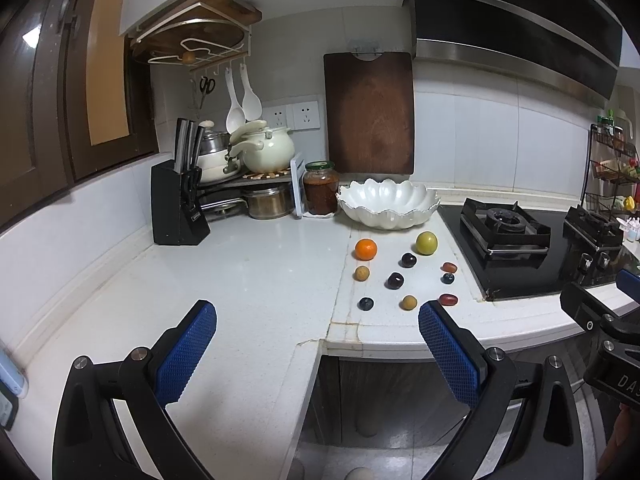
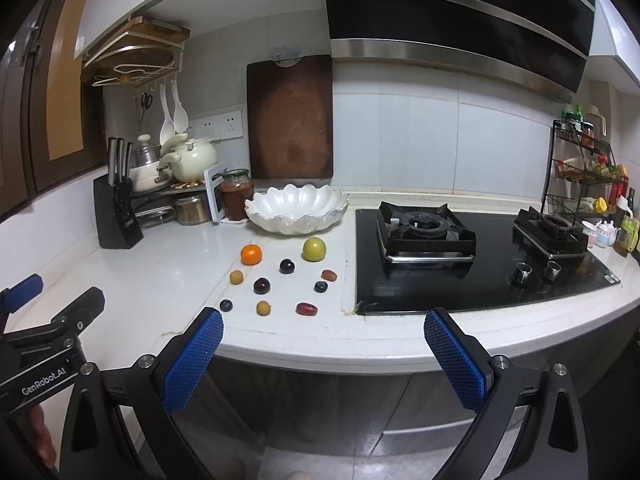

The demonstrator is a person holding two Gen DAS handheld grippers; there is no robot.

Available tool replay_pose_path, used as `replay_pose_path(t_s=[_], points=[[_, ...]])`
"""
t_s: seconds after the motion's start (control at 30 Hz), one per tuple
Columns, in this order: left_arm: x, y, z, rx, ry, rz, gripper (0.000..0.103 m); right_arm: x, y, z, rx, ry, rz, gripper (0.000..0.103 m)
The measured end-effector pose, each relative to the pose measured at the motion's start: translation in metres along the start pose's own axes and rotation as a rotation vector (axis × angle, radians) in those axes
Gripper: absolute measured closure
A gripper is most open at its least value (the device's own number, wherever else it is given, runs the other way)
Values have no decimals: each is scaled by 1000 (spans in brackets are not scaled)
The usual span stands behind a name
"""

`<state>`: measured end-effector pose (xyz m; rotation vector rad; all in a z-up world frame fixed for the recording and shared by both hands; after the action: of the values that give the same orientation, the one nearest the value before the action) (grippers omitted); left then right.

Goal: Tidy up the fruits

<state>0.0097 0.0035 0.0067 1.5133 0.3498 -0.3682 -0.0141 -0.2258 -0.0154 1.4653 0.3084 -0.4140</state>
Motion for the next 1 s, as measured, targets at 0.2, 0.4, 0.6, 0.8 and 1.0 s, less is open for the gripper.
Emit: replay_pose_path(t_s=[0.2,0.4,0.6,0.8,1.0], points=[[-3,2,2,0,0,3,0,-2,0,0,0,-4,5,1],[-4,5,3,3,-1,7,0,-4,0,3,4,-4,14,1],[-4,7,5,2,-1,12,0,-4,0,3,5,-1,12,1],[-4,7,5,1,-1,14,0,-4,1,3,6,-3,12,1],[-5,8,6,-4,-4,19,0,-4,2,4,4,-2,16,1]])
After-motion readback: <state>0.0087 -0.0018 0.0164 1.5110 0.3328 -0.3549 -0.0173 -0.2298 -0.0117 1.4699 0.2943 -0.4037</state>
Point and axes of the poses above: each gripper's, at about its wrist camera, not at the fingertips, and x roughly the way its jaws point, z to its right, y to its top, the point moved 4 cm from there along x, roughly the way its jaws point, and after that the axes turned 7 degrees about -x, right-handed, at the moved point
